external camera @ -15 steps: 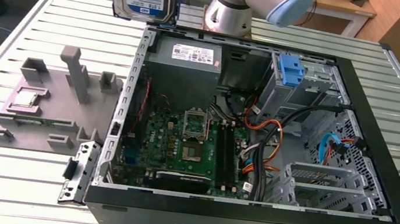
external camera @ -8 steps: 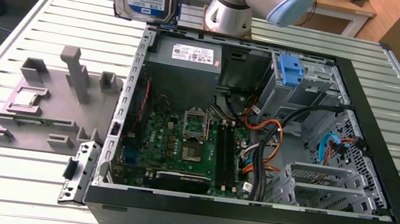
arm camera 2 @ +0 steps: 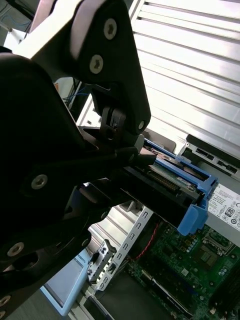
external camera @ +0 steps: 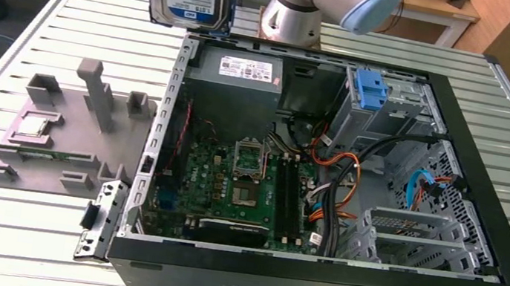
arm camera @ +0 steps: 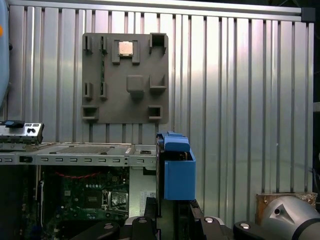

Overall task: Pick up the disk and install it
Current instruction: 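Pick up the disk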

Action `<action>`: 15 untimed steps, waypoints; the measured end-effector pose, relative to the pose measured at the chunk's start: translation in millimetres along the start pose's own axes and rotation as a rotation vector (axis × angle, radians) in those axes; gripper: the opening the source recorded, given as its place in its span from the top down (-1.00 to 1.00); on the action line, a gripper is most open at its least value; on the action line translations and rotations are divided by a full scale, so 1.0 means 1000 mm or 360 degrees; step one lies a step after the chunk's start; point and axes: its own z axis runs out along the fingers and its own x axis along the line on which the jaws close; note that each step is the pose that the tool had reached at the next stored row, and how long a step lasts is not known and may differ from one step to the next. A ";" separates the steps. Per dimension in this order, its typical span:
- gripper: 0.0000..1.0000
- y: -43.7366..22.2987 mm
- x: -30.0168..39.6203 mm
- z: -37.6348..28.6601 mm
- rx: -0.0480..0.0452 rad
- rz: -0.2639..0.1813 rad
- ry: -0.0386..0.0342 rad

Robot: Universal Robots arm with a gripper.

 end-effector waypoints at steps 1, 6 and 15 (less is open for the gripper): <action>0.30 0.0000 0.0000 0.0000 0.0000 0.0000 0.0000; 0.30 -0.0022 0.0000 0.0000 0.0000 0.0000 0.0000; 0.30 -0.0052 0.0000 0.0002 0.0000 0.0000 0.0000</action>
